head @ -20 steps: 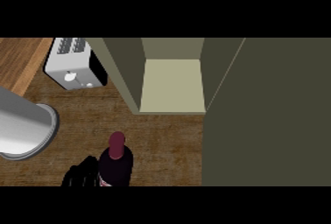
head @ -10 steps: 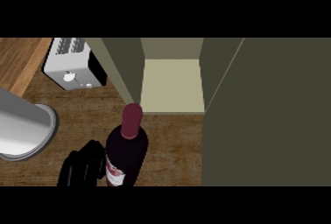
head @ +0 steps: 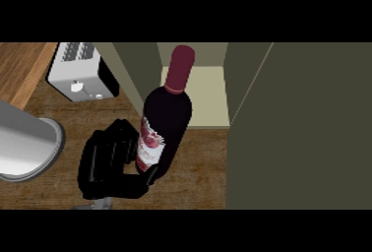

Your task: Pick up the wine, place it into the cabinet and close the cabinet

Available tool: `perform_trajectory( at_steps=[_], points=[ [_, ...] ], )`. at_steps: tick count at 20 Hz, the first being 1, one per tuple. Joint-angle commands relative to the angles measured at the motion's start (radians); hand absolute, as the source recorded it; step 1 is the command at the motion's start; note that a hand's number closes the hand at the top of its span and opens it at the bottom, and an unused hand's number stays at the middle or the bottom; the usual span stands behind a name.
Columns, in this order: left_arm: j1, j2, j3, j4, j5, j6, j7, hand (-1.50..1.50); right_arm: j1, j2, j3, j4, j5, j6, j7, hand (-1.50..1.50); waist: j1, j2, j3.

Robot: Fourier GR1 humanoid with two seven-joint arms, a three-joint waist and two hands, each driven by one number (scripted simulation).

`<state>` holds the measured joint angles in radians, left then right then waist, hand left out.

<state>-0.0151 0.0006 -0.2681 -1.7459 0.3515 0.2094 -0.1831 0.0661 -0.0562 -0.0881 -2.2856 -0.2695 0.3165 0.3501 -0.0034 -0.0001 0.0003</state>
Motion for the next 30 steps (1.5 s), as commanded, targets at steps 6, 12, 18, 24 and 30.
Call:
perform_trajectory(
  at_steps=[6, 12, 18, 24, 30],
  points=[
    [-0.220, -0.001, -0.055, 0.196, -0.058, 0.154, -0.048, 1.50, -0.101, -0.034, -0.033, 0.027, -0.035, -0.040, 0.076, -1.50, 0.001, 0.000, 0.000],
    [-0.385, -0.001, -0.113, 0.394, -0.048, 0.272, -0.064, 1.50, 0.029, 0.004, -0.013, 0.046, 0.006, 0.034, -0.065, -1.50, -0.006, 0.001, 0.000],
    [-0.446, -0.001, -0.188, 0.492, 0.041, 0.379, -0.132, 1.50, -0.096, -0.031, -0.023, 0.003, -0.028, -0.042, 0.077, -1.50, -0.005, 0.002, -0.001],
    [-0.414, -0.001, -0.206, 0.602, 0.116, 0.361, -0.251, 1.50, -0.023, -0.007, -0.010, 0.042, 0.017, 0.008, -0.026, -1.50, -0.004, 0.001, -0.001],
    [-0.509, -0.001, -0.177, 0.798, 0.229, 0.315, -0.342, 1.50, -0.048, -0.023, -0.055, 0.091, -0.016, 0.016, -0.046, -1.50, -0.008, 0.002, -0.001]
  ],
)
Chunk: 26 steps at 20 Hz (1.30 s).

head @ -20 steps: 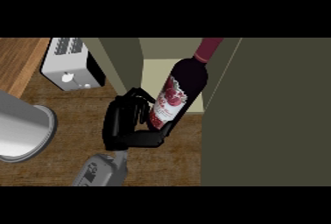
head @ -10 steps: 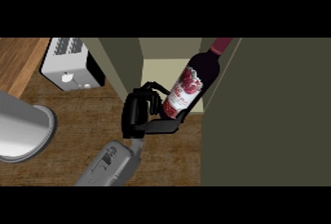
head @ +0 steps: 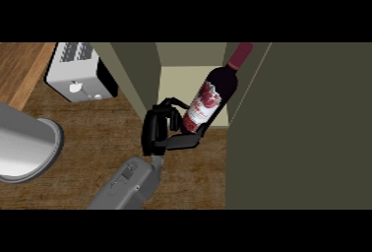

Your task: Pick up the wine, place it into the cabinet and close the cabinet

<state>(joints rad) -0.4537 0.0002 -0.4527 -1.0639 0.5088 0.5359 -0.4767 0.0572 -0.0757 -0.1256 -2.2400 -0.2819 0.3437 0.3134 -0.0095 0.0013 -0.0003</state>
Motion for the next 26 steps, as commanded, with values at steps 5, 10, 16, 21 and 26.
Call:
perform_trajectory(
  at_steps=[5, 10, 16, 21, 26],
  points=[
    [-0.014, 0.000, -0.042, 0.208, 0.162, -0.033, -0.184, 1.50, 0.019, 0.000, -0.004, 0.014, -0.009, 0.021, -0.023, -1.50, -0.006, 0.002, 0.000],
    [-0.041, 0.000, 0.037, 0.274, 0.225, -0.163, -0.230, 1.50, -0.032, -0.012, -0.006, -0.044, -0.046, -0.040, 0.089, -1.50, -0.004, 0.001, 0.000],
    [-0.116, 0.000, -0.051, 0.357, 0.375, -0.162, -0.287, 1.50, -0.021, 0.005, 0.035, -0.041, -0.003, -0.035, 0.072, -1.50, -0.010, 0.002, 0.000],
    [-0.174, 0.000, 0.009, 0.340, 0.306, -0.153, -0.171, 1.50, 0.074, 0.017, 0.001, -0.031, -0.014, 0.020, -0.018, -1.50, -0.002, -0.001, 0.000],
    [-0.298, 0.000, 0.007, 0.544, 0.415, -0.252, -0.232, 1.50, 0.055, -0.029, -0.032, -0.045, -0.089, 0.036, 0.034, -1.50, -0.021, 0.005, 0.000]
  ],
)
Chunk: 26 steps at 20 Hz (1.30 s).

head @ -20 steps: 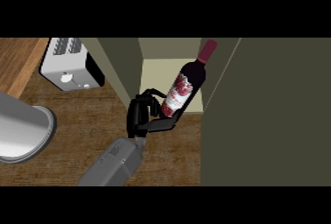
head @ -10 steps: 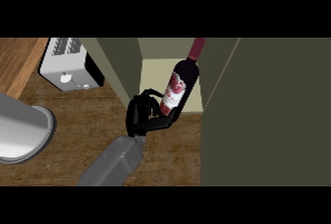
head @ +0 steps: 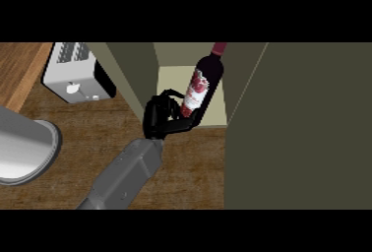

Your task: Pick up the wine, place it into the cabinet and close the cabinet

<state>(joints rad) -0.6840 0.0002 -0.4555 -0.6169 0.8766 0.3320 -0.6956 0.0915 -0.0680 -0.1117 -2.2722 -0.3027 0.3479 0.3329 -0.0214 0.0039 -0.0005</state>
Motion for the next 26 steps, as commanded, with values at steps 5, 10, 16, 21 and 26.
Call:
perform_trajectory(
  at_steps=[5, 10, 16, 21, 26],
  points=[
    [-0.126, 0.000, 0.007, 0.139, 0.087, -0.069, 0.000, 1.50, 0.023, -0.002, -0.011, 0.046, 0.007, 0.040, -0.058, -1.50, -0.004, 0.001, 0.000],
    [-0.192, 0.000, -0.006, 0.212, 0.156, -0.068, -0.042, 1.50, -0.045, 0.010, 0.020, 0.079, 0.025, 0.013, -0.042, -1.50, -0.018, 0.006, 0.000],
    [-0.256, 0.000, 0.036, 0.337, 0.139, -0.063, -0.019, 1.50, -0.004, -0.010, -0.001, 0.000, -0.021, 0.016, 0.000, -1.50, -0.024, 0.007, 0.000],
    [-0.258, 0.000, 0.035, 0.368, 0.142, -0.064, 0.005, 1.50, -0.019, 0.023, 0.049, 0.059, 0.059, 0.013, -0.047, -1.50, -0.019, 0.007, 0.000],
    [-0.275, 0.000, 0.078, 0.456, 0.142, -0.117, -0.071, 1.50, -0.042, 0.050, 0.065, 0.043, 0.082, -0.026, -0.043, -1.50, -0.023, 0.012, -0.001]
  ],
)
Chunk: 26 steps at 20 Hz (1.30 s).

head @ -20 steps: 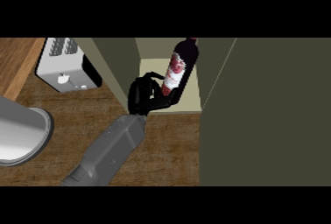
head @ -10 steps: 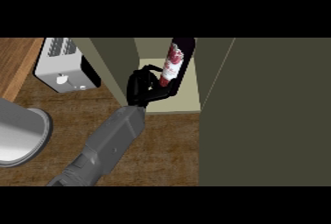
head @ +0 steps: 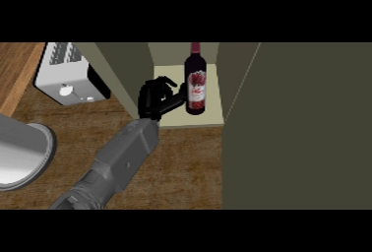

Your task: Pick up the wine, place it into the cabinet and close the cabinet

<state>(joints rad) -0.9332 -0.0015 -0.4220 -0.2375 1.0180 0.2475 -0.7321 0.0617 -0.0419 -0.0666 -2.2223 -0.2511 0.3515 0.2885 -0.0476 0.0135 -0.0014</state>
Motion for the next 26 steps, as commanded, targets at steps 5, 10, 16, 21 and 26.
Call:
perform_trajectory(
  at_steps=[5, 10, 16, 21, 26],
  points=[
    [-0.027, 0.001, 0.070, 0.066, 0.033, -0.001, -0.093, 1.50, 0.022, -0.011, -0.006, -0.035, -0.022, 0.009, 0.011, -1.50, -0.002, 0.001, 0.000],
    [-0.013, 0.001, 0.059, 0.045, 0.007, -0.013, -0.154, -1.50, 0.026, -0.021, -0.021, -0.024, -0.022, 0.018, -0.001, -1.50, 0.014, -0.004, 0.001],
    [0.042, 0.001, 0.034, -0.039, -0.008, -0.010, -0.241, -1.50, -0.061, -0.042, -0.062, 0.036, -0.037, -0.008, 0.020, -1.50, 0.030, -0.008, 0.001],
    [0.103, 0.019, 0.000, -0.140, -0.041, 0.033, -0.210, -1.50, 0.033, -0.024, -0.038, -0.006, -0.007, 0.027, -0.031, -1.50, 0.055, -0.020, 0.002],
    [0.193, 0.093, -0.073, -0.339, -0.088, 0.055, -0.112, -1.50, -0.016, -0.056, -0.070, -0.035, -0.056, -0.012, 0.063, -1.50, 0.078, -0.027, 0.002]
  ],
)
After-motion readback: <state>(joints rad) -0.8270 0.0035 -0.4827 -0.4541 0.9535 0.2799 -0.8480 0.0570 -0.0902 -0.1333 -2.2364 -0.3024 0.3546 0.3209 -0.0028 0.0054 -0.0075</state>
